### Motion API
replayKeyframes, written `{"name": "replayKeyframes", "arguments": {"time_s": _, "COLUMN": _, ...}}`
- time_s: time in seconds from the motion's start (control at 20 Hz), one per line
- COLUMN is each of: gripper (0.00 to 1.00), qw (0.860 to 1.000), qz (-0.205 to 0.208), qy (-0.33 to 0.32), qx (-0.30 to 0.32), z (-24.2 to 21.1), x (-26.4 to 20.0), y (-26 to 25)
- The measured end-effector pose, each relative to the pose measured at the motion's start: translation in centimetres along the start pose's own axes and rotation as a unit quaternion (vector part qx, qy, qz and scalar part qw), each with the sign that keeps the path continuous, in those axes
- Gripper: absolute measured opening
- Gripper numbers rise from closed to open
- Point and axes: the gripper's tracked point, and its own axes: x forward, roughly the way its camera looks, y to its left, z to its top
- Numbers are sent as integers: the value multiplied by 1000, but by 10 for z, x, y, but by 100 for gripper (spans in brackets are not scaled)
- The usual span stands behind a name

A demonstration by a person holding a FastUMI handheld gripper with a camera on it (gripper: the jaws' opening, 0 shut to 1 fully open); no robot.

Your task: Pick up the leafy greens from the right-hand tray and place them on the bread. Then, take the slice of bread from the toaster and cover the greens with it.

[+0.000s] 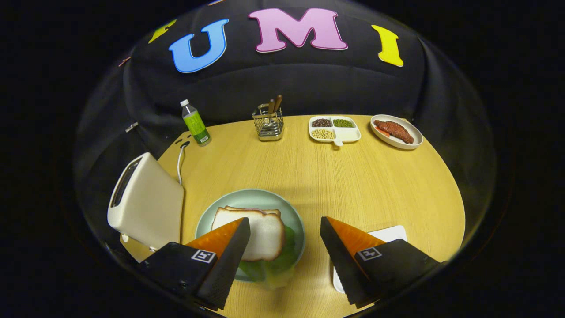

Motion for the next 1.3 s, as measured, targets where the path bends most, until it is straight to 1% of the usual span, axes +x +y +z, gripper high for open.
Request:
{"name": "replayKeyframes", "arguments": {"time_s": 0.2, "gripper": 99, "qw": 999, "qz": 10, "qy": -45, "qx": -21, "z": 36, "x": -46, "y": 0}}
{"name": "replayKeyframes", "arguments": {"time_s": 0.4, "gripper": 99, "qw": 992, "qz": 23, "qy": -106, "qx": -61, "z": 77, "x": -99, "y": 9}}
{"name": "replayKeyframes", "arguments": {"time_s": 0.6, "gripper": 99, "qw": 981, "qz": 41, "qy": -165, "qx": -92, "z": 115, "x": -153, "y": 26}}
{"name": "replayKeyframes", "arguments": {"time_s": 0.8, "gripper": 99, "qw": 965, "qz": 39, "qy": -224, "qx": -131, "z": 143, "x": -201, "y": 37}}
{"name": "replayKeyframes", "arguments": {"time_s": 0.95, "gripper": 99, "qw": 954, "qz": 36, "qy": -260, "qx": -146, "z": 150, "x": -232, "y": 42}}
{"name": "replayKeyframes", "arguments": {"time_s": 1.05, "gripper": 98, "qw": 949, "qz": 23, "qy": -274, "qx": -152, "z": 150, "x": -246, "y": 40}}
{"name": "replayKeyframes", "arguments": {"time_s": 1.3, "gripper": 98, "qw": 946, "qz": 11, "qy": -288, "qx": -148, "z": 149, "x": -260, "y": 40}}
